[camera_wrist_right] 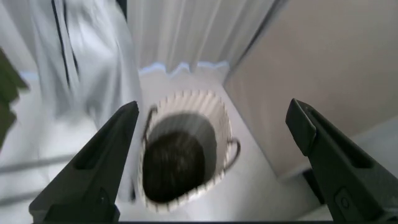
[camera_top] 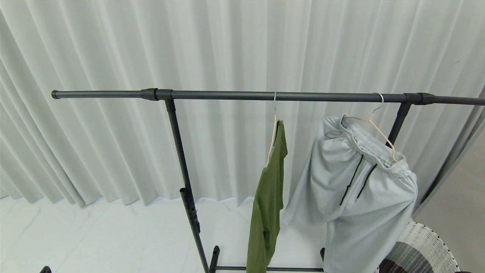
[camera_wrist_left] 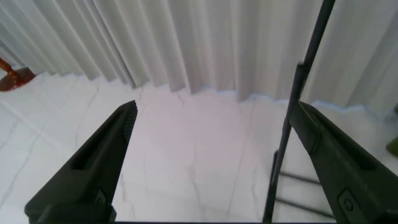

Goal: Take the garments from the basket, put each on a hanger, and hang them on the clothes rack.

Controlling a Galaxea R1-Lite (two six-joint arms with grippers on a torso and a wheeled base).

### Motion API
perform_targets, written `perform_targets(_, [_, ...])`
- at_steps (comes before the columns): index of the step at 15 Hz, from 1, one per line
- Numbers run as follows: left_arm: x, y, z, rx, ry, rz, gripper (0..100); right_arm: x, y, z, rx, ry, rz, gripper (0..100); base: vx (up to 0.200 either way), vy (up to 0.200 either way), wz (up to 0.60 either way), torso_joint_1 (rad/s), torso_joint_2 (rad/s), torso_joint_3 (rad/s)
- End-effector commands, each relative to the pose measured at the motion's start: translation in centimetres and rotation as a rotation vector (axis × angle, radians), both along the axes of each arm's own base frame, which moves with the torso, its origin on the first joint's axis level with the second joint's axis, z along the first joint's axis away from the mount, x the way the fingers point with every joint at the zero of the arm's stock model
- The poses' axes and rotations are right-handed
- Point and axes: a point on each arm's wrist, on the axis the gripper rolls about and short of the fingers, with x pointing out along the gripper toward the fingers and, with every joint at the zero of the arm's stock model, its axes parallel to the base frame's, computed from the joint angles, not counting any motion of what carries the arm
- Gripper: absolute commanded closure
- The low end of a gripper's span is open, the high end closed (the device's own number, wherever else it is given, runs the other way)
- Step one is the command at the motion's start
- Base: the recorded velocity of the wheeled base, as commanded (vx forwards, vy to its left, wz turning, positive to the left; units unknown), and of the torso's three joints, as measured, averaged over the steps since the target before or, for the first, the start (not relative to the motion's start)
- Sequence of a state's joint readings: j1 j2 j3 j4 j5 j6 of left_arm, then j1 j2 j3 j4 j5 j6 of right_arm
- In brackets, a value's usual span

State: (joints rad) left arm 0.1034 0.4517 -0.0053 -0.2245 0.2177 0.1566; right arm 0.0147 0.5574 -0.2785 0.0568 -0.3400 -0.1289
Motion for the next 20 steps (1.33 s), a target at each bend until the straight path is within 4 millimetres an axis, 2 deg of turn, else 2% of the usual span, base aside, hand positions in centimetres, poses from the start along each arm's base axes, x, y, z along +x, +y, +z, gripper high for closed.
perform_targets(1, [-3.1,-0.3,-1.7,0.020,-0.103,0.001,0,-4.1,-0.1,-2.0,0.000,-0.076,-0.001,0,0.000,0.000,0.00,0.000,0.00,0.000])
perform_targets(2, [-3.2,-0.3,-1.6,0.021,-0.106,0.003,0,-4.3,-0.1,-2.1,0.000,-0.079,-0.001,0,0.000,0.000,0.00,0.000,0.00,0.000])
perform_targets(3, [-3.6,-0.3,-1.5,0.024,-0.148,0.018,0,-5.4,-0.1,-2.9,0.003,-0.116,0.005,0,0.000,0.000,0.00,0.000,0.00,0.000])
perform_targets(6, [-3.8,-0.1,-1.6,0.033,-0.158,0.126,0,-6.7,-0.1,-6.3,-0.028,-0.195,0.033,0,0.000,0.000,0.00,0.000,0.00,0.000])
perform_targets(9, [-3.7,-0.1,-1.7,-0.028,-0.181,0.143,0,-6.5,-0.2,-6.4,0.019,-0.222,0.099,0,0.000,0.000,0.00,0.000,0.00,0.000])
perform_targets(12, [-3.7,-0.1,-1.9,-0.130,-0.216,0.160,0,-6.5,-0.4,-6.4,0.022,-0.231,0.000,0,0.000,0.000,0.00,0.000,0.00,0.000])
perform_targets(15, [-3.6,-0.1,-2.1,-0.144,-0.223,0.151,0,-6.5,-0.4,-6.5,0.070,-0.250,-0.018,0,0.000,0.000,0.00,0.000,0.00,0.000])
perform_targets(18, [-3.5,-0.4,-2.0,-0.167,-0.225,0.026,0,-5.7,-0.4,-7.1,0.072,-0.323,-0.002,0,0.000,0.000,0.00,0.000,0.00,0.000])
perform_targets(19, [-3.5,-0.6,-2.1,-0.183,-0.202,-0.092,0,-5.5,-0.2,-7.1,0.088,-0.365,0.046,0,0.000,0.000,0.00,0.000,0.00,0.000])
perform_targets(20, [-3.5,-0.7,-2.3,-0.189,-0.178,-0.103,0,-5.4,-0.2,-7.1,0.097,-0.365,0.077,0,0.000,0.000,0.00,0.000,0.00,0.000])
